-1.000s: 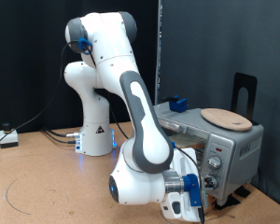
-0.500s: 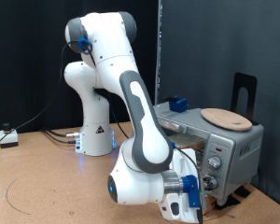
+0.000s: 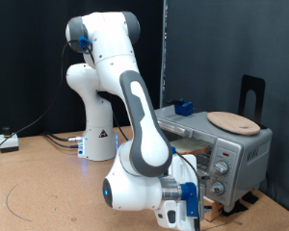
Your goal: Make a piece of toast with the oven
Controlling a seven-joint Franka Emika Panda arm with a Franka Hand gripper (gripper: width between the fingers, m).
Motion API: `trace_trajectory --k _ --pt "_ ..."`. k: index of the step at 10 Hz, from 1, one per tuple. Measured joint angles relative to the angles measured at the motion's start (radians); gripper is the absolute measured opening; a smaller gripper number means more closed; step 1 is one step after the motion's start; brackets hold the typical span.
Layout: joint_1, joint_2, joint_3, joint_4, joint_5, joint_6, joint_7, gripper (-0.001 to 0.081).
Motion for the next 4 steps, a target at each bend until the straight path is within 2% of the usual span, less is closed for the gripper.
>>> trace_trajectory --k 1,2,4 --pt "-0.010 -0.017 -0.012 0.000 -0.001 0.000 0.040 0.0760" --pt "-0.020 -0.032 -0.025 0.002 -0.001 0.000 0.085 0.0800" --pt "-0.044 -0.057 -0.050 0.010 -0.025 -0.026 0.169 0.0807"
